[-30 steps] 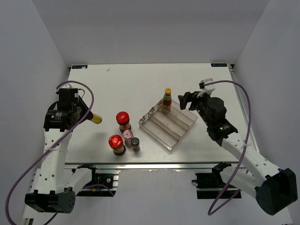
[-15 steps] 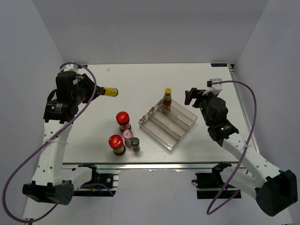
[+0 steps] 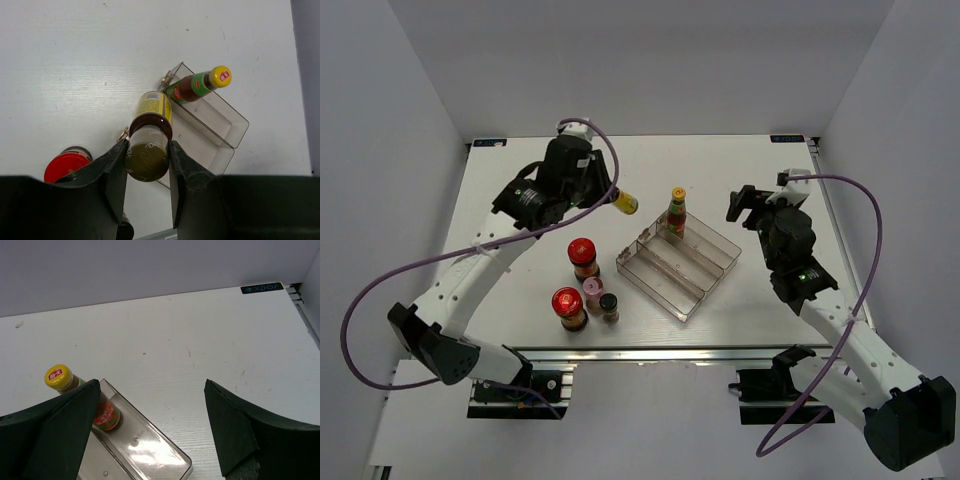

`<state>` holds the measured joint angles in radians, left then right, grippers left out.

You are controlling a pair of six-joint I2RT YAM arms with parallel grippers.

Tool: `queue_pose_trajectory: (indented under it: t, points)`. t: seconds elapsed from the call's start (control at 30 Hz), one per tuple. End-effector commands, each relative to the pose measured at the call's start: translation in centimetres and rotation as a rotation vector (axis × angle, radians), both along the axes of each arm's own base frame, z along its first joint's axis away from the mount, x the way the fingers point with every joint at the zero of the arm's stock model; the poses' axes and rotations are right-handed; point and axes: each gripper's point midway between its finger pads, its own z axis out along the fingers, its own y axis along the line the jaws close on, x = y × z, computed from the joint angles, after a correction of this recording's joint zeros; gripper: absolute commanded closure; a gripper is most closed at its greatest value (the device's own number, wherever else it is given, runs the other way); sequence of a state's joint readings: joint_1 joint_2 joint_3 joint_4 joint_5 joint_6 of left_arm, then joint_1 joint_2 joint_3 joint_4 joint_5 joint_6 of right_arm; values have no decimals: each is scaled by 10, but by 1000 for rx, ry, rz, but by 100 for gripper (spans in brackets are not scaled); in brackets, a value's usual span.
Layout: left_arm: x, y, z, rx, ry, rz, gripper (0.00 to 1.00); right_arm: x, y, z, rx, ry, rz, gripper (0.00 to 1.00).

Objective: Organize the condiment bottles

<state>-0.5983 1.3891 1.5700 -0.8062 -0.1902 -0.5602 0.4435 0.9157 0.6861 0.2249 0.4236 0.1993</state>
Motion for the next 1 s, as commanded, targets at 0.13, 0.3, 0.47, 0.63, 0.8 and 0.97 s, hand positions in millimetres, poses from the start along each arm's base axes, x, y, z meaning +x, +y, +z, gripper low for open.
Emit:
queue_pose_trajectory:
  t: [0.13,0.3,0.47,0.63,0.8,0.97]
  points:
    - [-18,-86,22,181,-141,-294,100,-3,-28,2,10,4,-100,11]
    - [-35,-129,27,277,-221,-475,100,-6,-39,-4,-4,25,-123,11]
    - [-35,-175,5,337,-197,-617,100,-16,-64,-13,18,73,-229,11]
    - [-21,-200,8,348,-266,-683,100,-34,-86,-18,49,85,-328,11]
    - [-10,-217,-10,390,-293,-728,100,-48,-92,-16,64,72,-342,11]
    - [2,-233,-24,398,-286,-742,100,-55,-98,-14,66,62,-361,11]
